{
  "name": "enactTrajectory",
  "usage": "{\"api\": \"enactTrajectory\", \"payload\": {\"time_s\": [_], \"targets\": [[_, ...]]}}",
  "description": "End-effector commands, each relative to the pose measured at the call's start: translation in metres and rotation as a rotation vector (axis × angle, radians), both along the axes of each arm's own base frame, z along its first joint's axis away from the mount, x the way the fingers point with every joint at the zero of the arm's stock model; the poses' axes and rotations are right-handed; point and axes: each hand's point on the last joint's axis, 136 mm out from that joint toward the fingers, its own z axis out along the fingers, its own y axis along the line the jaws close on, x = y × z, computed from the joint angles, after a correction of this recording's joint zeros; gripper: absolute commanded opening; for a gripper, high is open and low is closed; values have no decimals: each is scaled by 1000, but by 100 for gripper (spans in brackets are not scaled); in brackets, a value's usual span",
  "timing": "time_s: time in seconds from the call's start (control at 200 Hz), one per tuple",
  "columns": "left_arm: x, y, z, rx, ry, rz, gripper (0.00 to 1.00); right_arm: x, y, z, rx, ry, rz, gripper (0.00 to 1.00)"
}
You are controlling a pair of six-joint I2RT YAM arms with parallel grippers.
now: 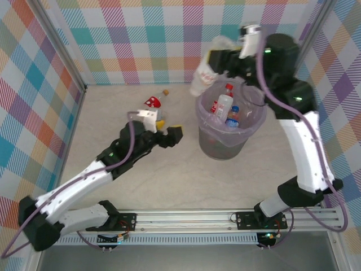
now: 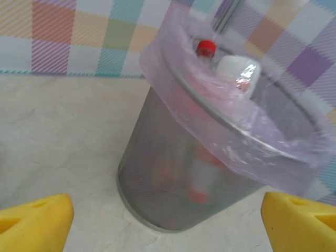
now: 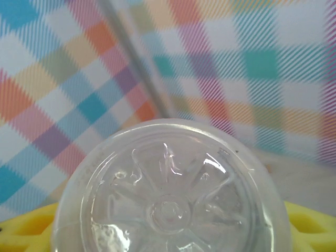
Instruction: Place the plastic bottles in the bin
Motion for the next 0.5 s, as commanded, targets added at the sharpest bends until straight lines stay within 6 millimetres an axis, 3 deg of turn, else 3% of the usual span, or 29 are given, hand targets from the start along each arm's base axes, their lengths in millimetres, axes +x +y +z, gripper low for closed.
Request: {"api": "enactTrajectory", "payload": {"time_s": [0.0,0.09,0.16,0.33,0.495], "targets": [[10,-29,27,-11,-88,-76,90,-25,-74,0,-69,22,-200,64],[11,-54,30,17,-121,-130,89,-32,-109,-9,-79,37,-300,62],[13,-67,27,39,-127,-142,89,-33,-115,-17,-70,57,-302,62],[18,-80,17,19,-112,-154,88,-8,-88,-26,-37,76,-173,61],[25,-86,2,18,-91,-138,86,37,-63,-45,-8,135,-91,61]]}}
